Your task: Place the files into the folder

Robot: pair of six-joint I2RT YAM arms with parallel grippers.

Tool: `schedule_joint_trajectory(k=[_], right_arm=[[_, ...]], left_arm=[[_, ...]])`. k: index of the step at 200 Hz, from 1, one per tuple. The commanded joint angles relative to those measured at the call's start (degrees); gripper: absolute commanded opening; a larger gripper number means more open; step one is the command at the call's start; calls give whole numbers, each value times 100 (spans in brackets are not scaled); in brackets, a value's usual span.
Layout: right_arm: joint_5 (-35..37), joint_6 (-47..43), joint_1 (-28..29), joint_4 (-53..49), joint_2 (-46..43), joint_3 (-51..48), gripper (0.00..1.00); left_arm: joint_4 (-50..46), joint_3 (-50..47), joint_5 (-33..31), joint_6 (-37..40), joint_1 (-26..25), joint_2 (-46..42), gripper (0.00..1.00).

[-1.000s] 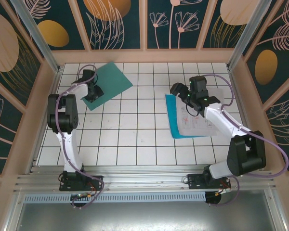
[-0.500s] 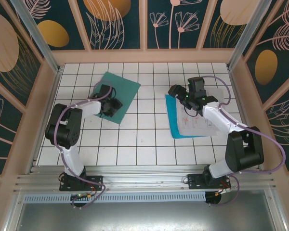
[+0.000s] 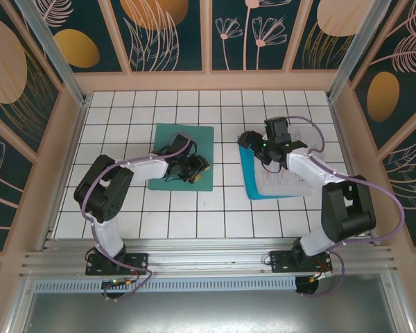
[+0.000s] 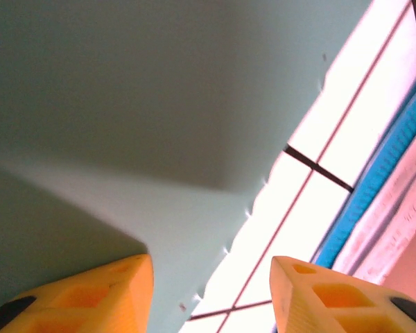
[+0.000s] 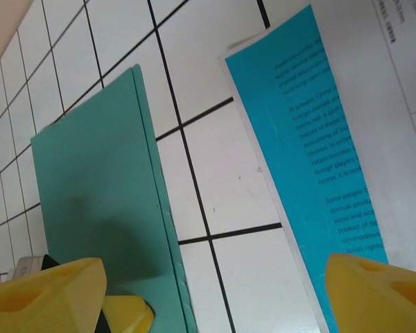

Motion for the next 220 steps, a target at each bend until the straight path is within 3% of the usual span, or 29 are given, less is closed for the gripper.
schedule_joint_trajectory(k=[1, 33, 76, 98, 130, 162, 191, 220], right_arm=[[-150, 123, 145, 164, 188, -84, 81], [-393, 262, 391, 281, 562, 32, 75], [-479, 356, 945, 411, 1084, 346, 72], [-529, 384, 1115, 452, 1279, 493, 71], [-702, 445, 1173, 486, 1525, 644, 70], [-808, 460, 1173, 492, 1637, 744, 70], [-821, 448, 1156, 479, 1641, 739, 70], [-820, 452, 1053, 514, 1638, 679, 70]], left_arm=[[-308, 247, 122, 31, 40, -239, 50], [-1508, 612, -541, 853, 411, -649, 51], [-2538, 824, -1246, 2085, 1590, -775, 52], [-2842, 1160, -1510, 2806, 1956, -337, 55], [-3118, 1671, -2100, 3661, 2052, 390, 56], [-2797, 1576, -2013, 3927, 2060, 579, 50], [-2390, 1273, -1560, 4035, 2051, 550, 40], [-2030, 947, -1189, 3995, 2011, 427, 37]])
